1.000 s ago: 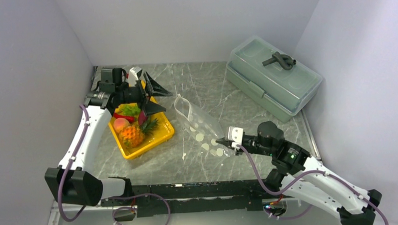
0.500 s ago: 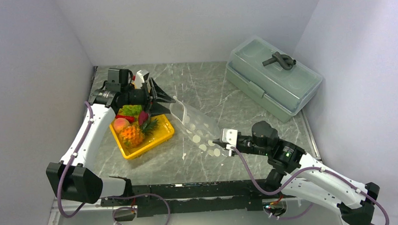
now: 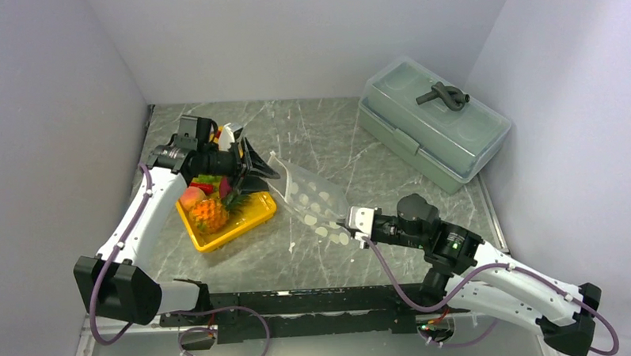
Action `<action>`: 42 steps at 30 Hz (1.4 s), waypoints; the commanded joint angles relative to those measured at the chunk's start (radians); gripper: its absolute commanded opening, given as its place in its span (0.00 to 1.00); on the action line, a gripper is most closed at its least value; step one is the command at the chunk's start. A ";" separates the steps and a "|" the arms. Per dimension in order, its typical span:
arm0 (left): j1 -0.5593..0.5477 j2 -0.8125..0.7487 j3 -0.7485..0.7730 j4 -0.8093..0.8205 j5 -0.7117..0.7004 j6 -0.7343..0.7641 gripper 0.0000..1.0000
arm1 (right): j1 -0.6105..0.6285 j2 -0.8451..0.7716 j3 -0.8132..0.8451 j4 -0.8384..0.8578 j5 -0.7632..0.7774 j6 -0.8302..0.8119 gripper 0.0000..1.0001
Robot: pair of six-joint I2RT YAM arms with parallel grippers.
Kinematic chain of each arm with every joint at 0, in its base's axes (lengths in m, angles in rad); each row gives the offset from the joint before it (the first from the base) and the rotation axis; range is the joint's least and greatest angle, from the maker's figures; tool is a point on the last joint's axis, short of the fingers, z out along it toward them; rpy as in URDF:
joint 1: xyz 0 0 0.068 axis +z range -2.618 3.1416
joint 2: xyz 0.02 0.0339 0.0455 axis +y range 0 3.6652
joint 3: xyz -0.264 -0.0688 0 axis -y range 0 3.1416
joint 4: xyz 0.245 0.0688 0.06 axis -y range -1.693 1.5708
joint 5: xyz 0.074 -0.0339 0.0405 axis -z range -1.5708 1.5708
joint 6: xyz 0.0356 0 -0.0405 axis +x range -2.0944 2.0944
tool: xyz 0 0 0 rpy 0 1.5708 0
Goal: Place the food in the zip-top bag and seal the zipper
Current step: Pick up the zipper food storage bag at the center of the board.
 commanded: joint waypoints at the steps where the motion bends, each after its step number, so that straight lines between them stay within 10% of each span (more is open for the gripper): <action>1: -0.004 -0.013 0.023 -0.073 -0.007 0.090 0.51 | 0.027 0.006 0.056 0.040 0.053 -0.028 0.00; 28: -0.020 0.002 0.003 -0.276 -0.030 0.263 0.35 | 0.196 0.121 0.094 0.143 0.306 -0.159 0.00; 35: -0.020 -0.002 0.009 -0.292 -0.044 0.272 0.06 | 0.226 0.120 0.094 0.120 0.369 -0.162 0.00; 42: -0.019 -0.010 0.024 -0.304 -0.074 0.279 0.00 | 0.237 0.114 0.086 0.139 0.430 -0.103 0.35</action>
